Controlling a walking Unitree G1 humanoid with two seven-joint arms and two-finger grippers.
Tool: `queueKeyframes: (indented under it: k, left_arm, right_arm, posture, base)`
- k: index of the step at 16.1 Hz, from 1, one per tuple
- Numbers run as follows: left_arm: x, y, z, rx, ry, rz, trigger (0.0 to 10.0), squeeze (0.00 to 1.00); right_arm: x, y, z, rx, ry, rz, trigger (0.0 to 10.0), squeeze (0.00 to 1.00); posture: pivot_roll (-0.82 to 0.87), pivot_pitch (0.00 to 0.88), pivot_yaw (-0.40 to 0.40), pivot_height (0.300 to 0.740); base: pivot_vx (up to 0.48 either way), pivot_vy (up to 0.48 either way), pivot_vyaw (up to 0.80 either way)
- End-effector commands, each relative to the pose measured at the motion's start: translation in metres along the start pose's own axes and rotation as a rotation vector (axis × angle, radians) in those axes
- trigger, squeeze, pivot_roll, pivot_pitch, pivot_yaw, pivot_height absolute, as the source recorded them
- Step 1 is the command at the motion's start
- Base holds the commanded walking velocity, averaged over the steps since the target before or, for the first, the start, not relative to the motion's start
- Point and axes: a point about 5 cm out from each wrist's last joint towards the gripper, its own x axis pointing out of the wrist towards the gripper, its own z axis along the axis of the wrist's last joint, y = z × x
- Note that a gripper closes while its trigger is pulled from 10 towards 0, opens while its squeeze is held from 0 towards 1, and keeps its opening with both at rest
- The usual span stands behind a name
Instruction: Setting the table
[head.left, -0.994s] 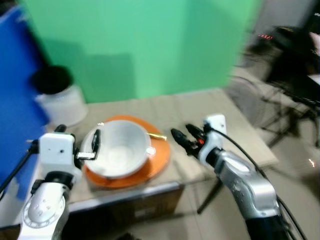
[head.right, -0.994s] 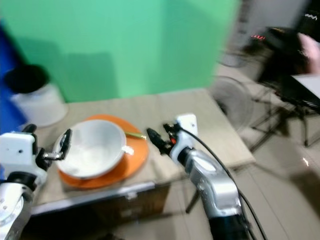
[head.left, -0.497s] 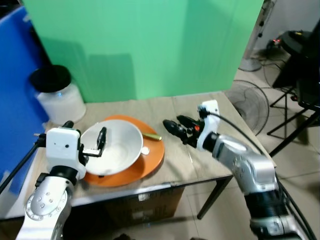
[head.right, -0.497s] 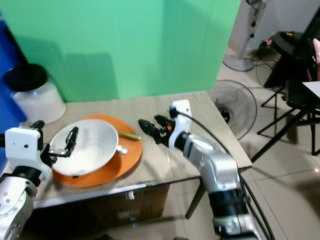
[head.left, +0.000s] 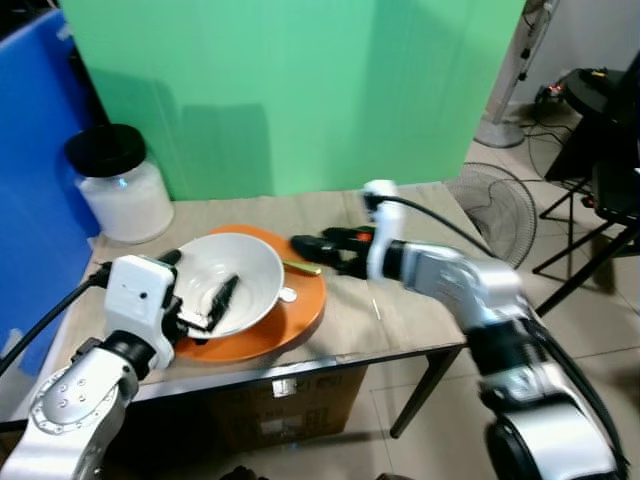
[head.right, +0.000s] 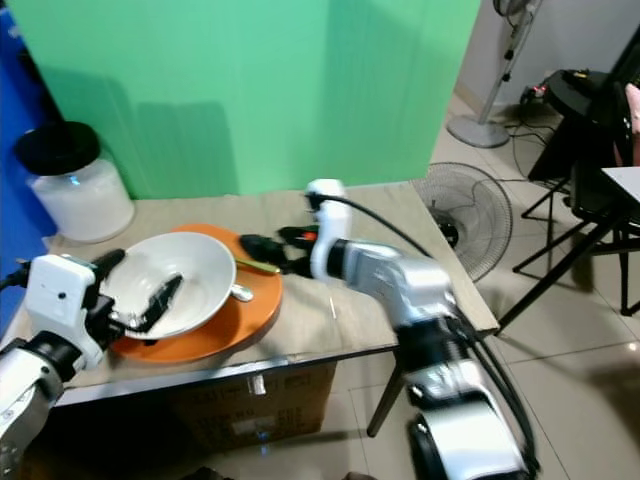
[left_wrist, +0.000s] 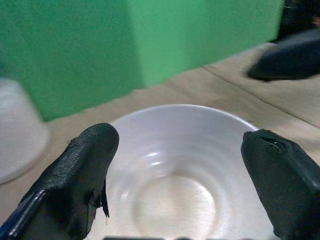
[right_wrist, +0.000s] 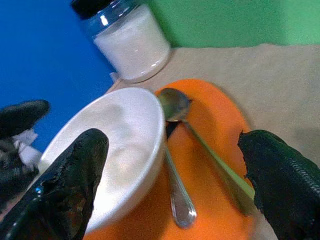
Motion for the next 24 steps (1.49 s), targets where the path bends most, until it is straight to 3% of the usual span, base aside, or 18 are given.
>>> queueKeyframes:
  k: [1,3,9,11,13,19,20,21,22,24]
  left_arm:
    - [-0.002,-0.005,0.002,0.003,0.006,-0.046,10.0,0.00]
    - [-0.004,-0.004,0.003,0.008,0.017,-0.053,10.0,0.00]
    - [-0.011,-0.009,-0.001,-0.001,0.056,-0.090,10.0,0.00]
    - [-0.012,-0.008,-0.001,0.002,0.061,-0.091,10.0,0.00]
    - [-0.014,-0.008,0.002,0.004,0.051,-0.112,10.0,0.00]
    - [-0.017,-0.020,0.006,-0.029,0.031,-0.218,10.0,0.00]
    - [-0.017,-0.021,0.006,-0.030,0.032,-0.227,10.0,0.00]
    - [-0.017,-0.022,0.006,-0.031,0.034,-0.232,10.0,0.00]
    - [-0.018,-0.022,0.006,-0.033,0.040,-0.235,10.0,0.00]
    - [-0.020,-0.022,0.006,-0.033,0.046,-0.238,10.0,0.00]
  right_arm:
    - [0.004,0.003,0.005,-0.019,0.019,0.015,10.0,1.00]
    - [0.012,0.009,0.007,-0.106,0.052,0.045,10.0,1.00]
    - [0.028,0.023,0.007,-0.155,0.079,0.109,10.0,1.00]
    - [0.035,0.026,0.001,-0.158,0.106,0.070,10.0,1.00]
    - [0.044,0.023,-0.003,-0.147,0.098,-0.044,10.0,1.00]
    - [0.049,0.022,-0.010,-0.104,0.150,-0.097,10.0,1.00]
    - [0.051,0.026,-0.017,-0.046,0.188,-0.078,9.4,0.00]
    - [0.053,0.027,-0.018,-0.005,0.177,-0.075,5.2,0.00]
    - [0.055,0.029,-0.019,0.027,0.170,-0.064,0.0,0.00]
    - [0.058,0.032,-0.018,0.032,0.163,-0.061,0.0,0.00]
  posture:
    - [-0.03,0.000,-0.035,0.740]
    - [-0.04,0.000,-0.045,0.740]
    - [-0.04,0.000,-0.051,0.740]
    - [-0.04,0.000,-0.051,0.740]
    - [-0.04,0.000,-0.043,0.740]
    - [-0.04,0.000,-0.040,0.740]
    - [-0.05,0.000,-0.038,0.740]
    - [-0.05,0.000,-0.036,0.740]
    - [-0.05,0.000,-0.036,0.740]
    - [-0.04,0.000,-0.034,0.740]
  base:
    - [0.000,0.000,0.00]
    - [0.000,0.000,0.00]
    - [0.000,0.000,0.00]
    - [0.000,0.000,0.00]
    - [0.000,0.000,0.00]
    - [0.000,0.000,0.00]
    - [0.000,0.000,0.00]
    - [0.000,0.000,0.00]
    - [0.000,0.000,0.00]
    - [0.000,0.000,0.00]
